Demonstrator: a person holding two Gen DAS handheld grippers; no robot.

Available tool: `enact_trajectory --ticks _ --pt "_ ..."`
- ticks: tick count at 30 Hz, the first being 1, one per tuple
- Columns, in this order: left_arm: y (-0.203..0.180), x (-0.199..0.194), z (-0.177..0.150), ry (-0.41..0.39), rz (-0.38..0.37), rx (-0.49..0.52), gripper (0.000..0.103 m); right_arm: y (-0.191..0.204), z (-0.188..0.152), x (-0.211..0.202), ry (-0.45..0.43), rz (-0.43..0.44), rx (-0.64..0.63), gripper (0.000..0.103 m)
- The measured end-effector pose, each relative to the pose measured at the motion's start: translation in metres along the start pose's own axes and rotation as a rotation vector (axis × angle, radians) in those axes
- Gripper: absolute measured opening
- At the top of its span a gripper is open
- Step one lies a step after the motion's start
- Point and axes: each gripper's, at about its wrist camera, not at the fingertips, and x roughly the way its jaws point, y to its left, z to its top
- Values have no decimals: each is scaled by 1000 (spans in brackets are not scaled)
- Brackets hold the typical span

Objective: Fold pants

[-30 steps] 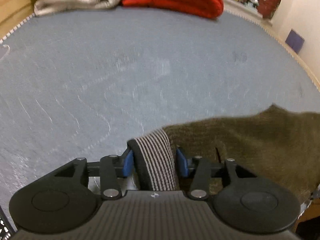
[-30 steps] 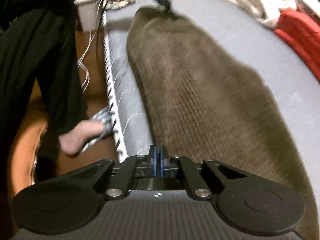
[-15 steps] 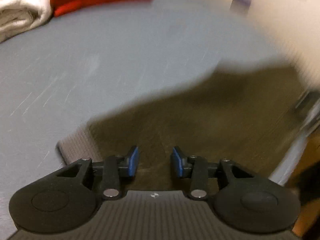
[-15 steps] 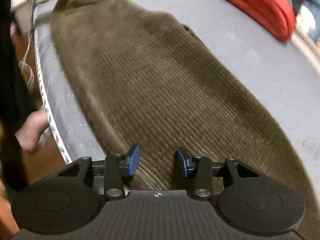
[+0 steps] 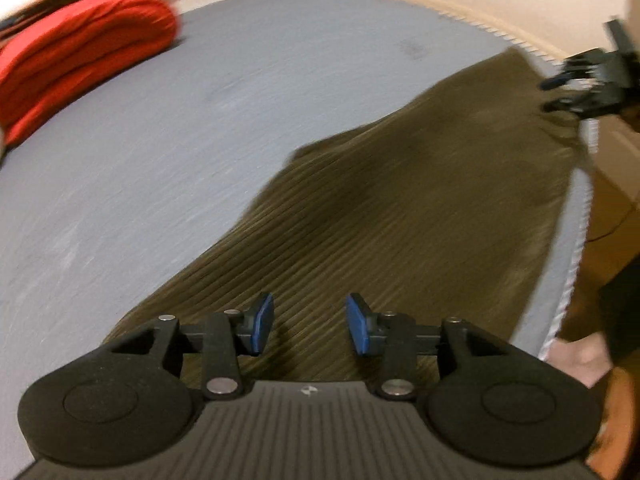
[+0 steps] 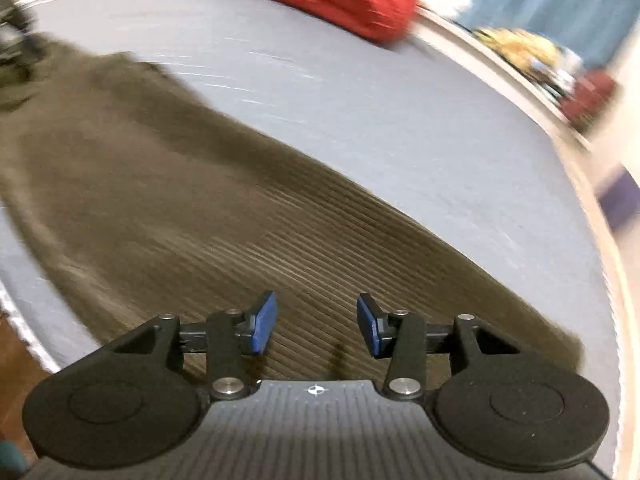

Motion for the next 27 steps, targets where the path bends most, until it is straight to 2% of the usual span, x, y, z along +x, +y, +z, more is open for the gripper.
enact_trajectory --ticks 3,7,9,10,12,13,15,16,17,19,21,22,24,27 --pt "-23 4 22 -47 -104 20 45 -44 -31 5 60 -115 147 47" --pt "-51 15 44 -83 -210 48 46 -96 -84 19 205 -247 342 47" --pt "-61 22 48 -71 -237 74 47 -121 -114 18 258 -285 468 53" --pt "-68 28 48 -56 -241 90 48 -127 -121 16 240 -276 528 62" --pt "-77 37 47 -4 -246 119 48 -142 -134 8 221 -259 630 57" --pt "-82 50 44 57 -243 136 48 -145 -136 5 213 -255 652 53" --pt "-94 75 33 190 -193 196 48 -145 -136 2 203 -260 680 50" --pt "-101 75 29 172 -175 253 49 -147 -135 1 198 -263 704 50" --pt "-103 73 30 169 -169 268 49 -162 -139 -1 192 -263 740 50" --pt "-96 70 35 154 -175 217 49 -178 -144 -9 172 -264 865 50" --pt "-93 65 37 130 -162 215 50 -192 -150 -19 132 -262 1043 50" --pt "-91 65 36 128 -157 210 51 -194 -153 -25 111 -270 1127 54" --pt "-91 69 34 144 -148 204 51 -199 -164 -37 85 -316 1293 55" --pt "-92 70 32 152 -140 221 51 -202 -186 -43 62 -292 1507 55"
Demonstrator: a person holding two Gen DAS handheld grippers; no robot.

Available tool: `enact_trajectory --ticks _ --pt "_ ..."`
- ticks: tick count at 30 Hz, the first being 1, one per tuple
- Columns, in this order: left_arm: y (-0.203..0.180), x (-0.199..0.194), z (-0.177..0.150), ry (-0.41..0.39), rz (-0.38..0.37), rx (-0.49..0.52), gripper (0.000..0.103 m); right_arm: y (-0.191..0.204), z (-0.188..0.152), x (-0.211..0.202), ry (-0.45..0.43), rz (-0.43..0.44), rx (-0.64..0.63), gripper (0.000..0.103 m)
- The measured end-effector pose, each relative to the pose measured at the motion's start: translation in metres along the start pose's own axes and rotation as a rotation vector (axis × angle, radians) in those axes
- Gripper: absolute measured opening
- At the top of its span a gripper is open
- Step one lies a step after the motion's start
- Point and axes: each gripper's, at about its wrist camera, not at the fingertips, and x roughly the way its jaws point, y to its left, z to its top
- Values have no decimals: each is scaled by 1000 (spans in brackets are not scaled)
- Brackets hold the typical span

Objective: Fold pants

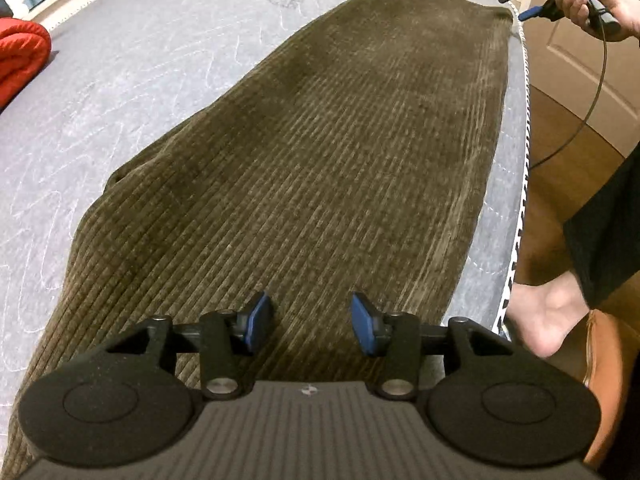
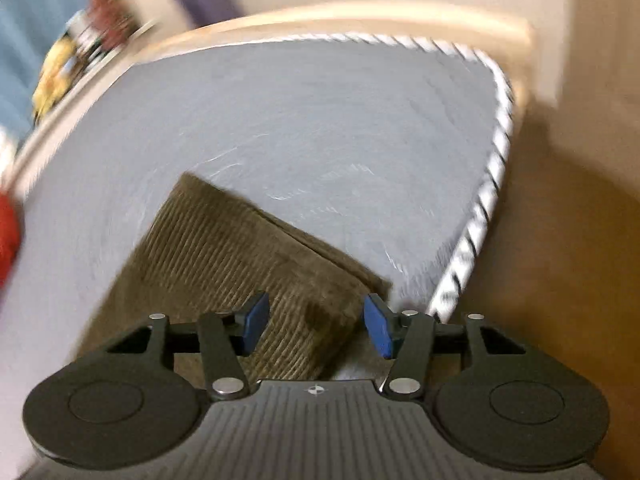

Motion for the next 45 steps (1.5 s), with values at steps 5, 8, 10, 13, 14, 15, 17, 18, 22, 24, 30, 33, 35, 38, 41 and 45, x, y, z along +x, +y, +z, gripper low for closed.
enact_trajectory --ticks 5,8,10,13,14,15,17,18,22,24,30,33,35,38,41,45 --pt "-2 0 2 -6 1 1 52 -17 -7 21 66 15 115 54" --pt "-2 -1 3 -5 4 7 52 -18 -11 30 45 12 123 54" --pt "-2 -1 3 -5 5 8 52 -20 -14 38 35 19 143 54" --pt "-1 -1 3 -7 8 4 53 -19 -15 39 -9 39 165 47" --pt "-1 -1 2 -8 9 4 53 -19 -16 40 -18 35 173 36" --pt "0 -1 2 -8 10 3 53 -20 -18 41 -26 27 180 30" --pt "1 -2 2 -10 13 2 53 -21 -20 41 -41 35 195 22" --pt "1 -3 2 -11 16 1 53 -20 -20 40 -53 28 194 21" --pt "7 -8 3 -36 45 -22 53 -2 -24 26 -115 -10 165 19" --pt "15 -13 4 -60 68 -62 53 15 -27 8 -166 -29 143 18" --pt "59 -33 3 -141 192 -282 53 144 -77 -66 -410 74 -367 18" --pt "77 -42 0 -173 244 -369 53 211 -145 -95 -499 199 -713 17" --pt "87 -48 -2 -190 258 -424 53 244 -204 -106 -508 320 -920 17" --pt "96 -50 -5 -193 263 -472 53 272 -294 -108 -446 498 -1205 18" --pt "100 -47 -8 -181 239 -500 53 282 -382 -90 -174 660 -1508 21" --pt "100 -45 -8 -182 185 -525 54 266 -442 -86 16 763 -1786 35"
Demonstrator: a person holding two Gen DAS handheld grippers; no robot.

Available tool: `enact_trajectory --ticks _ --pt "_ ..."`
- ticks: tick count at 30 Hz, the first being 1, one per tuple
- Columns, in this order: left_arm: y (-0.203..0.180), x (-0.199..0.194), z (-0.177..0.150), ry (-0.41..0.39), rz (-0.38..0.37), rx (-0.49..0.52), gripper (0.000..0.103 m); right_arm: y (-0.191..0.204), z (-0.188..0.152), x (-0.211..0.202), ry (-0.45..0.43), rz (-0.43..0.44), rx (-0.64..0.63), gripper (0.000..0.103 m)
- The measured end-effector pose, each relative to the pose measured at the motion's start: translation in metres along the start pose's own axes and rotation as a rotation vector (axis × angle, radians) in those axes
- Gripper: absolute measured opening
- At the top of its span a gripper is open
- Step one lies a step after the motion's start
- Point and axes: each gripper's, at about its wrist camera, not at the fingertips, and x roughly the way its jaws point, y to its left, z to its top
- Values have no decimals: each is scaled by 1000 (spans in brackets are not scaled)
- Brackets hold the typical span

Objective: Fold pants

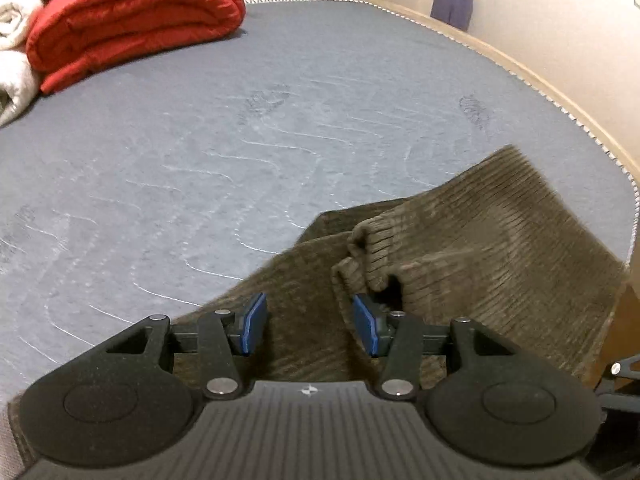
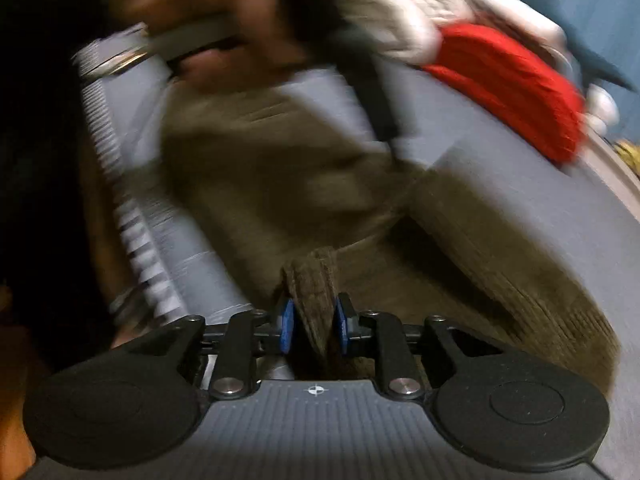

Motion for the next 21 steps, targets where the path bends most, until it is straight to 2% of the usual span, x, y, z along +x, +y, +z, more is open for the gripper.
enact_trajectory --ticks 1,4,6,8,9,12,14,18,21 --pt "2 0 0 1 -26 -21 55 2 0 -5 -13 16 -15 45" --pt "11 1 1 11 -106 -119 55 -15 3 -25 -75 83 60 46" --pt "18 5 3 25 -187 -217 54 -32 3 -30 -94 80 117 47" --pt "27 15 3 51 -284 -340 54 -47 1 -31 -94 46 149 47" --pt "29 20 3 63 -310 -387 54 -51 -1 -28 -89 28 164 47" --pt "27 30 6 76 -326 -435 54 -68 -16 -20 -60 -6 234 47" --pt "25 31 10 68 -327 -438 54 -66 -19 -15 -40 6 244 47" --pt "20 28 16 60 -305 -421 54 -47 -16 -5 -10 60 126 47" --pt "17 28 17 60 -259 -390 54 -29 -14 9 15 47 24 47"
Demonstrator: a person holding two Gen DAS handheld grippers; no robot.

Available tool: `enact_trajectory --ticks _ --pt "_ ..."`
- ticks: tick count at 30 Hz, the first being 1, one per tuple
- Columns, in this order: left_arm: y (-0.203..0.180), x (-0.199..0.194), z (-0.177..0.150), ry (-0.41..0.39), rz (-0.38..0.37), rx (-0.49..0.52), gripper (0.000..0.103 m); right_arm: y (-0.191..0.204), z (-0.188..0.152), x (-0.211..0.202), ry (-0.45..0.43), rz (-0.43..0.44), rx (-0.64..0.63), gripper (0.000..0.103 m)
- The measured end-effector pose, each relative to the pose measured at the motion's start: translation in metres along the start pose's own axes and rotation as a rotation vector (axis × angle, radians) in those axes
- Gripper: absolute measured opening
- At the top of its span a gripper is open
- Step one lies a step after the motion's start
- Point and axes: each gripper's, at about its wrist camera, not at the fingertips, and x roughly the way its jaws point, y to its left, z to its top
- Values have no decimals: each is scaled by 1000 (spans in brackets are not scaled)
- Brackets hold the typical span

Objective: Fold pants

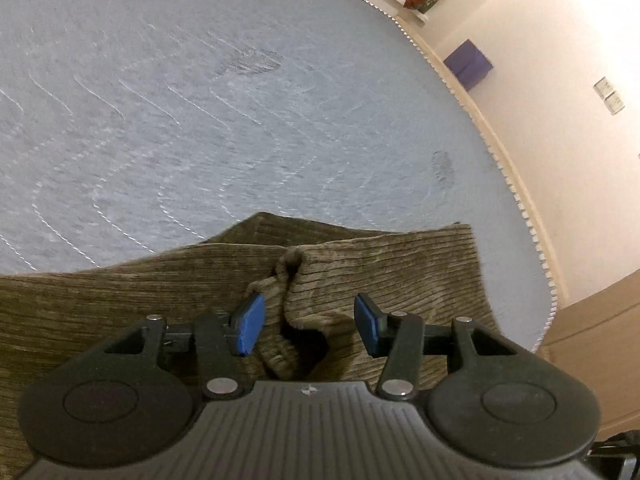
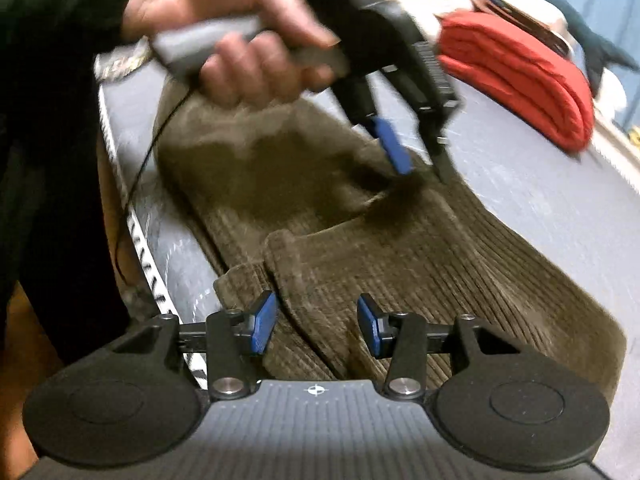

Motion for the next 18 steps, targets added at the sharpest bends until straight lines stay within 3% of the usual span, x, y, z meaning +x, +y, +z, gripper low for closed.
enact_trajectory --ticks 4,5,6,7,10,13,15,18 --pt "3 -5 -1 -29 35 24 55 10 0 12 18 -27 -85 47" --pt "5 -6 -1 -29 29 10 56 12 1 12 18 -28 -105 42" --pt "8 -7 -1 -31 25 -3 56 13 3 10 14 -7 -111 29" --pt "10 -8 -1 -34 23 -13 56 9 6 5 4 27 -103 8" --pt "14 -15 0 -61 35 -20 64 1 11 -17 -90 -10 -78 7" --pt "13 -19 2 -72 22 -9 72 -1 8 -46 -156 40 -127 7" --pt "14 -15 2 -47 3 -18 74 7 -3 -44 -103 106 -194 8" --pt "16 -4 1 2 -12 -52 74 27 -23 -22 -25 73 -291 12"
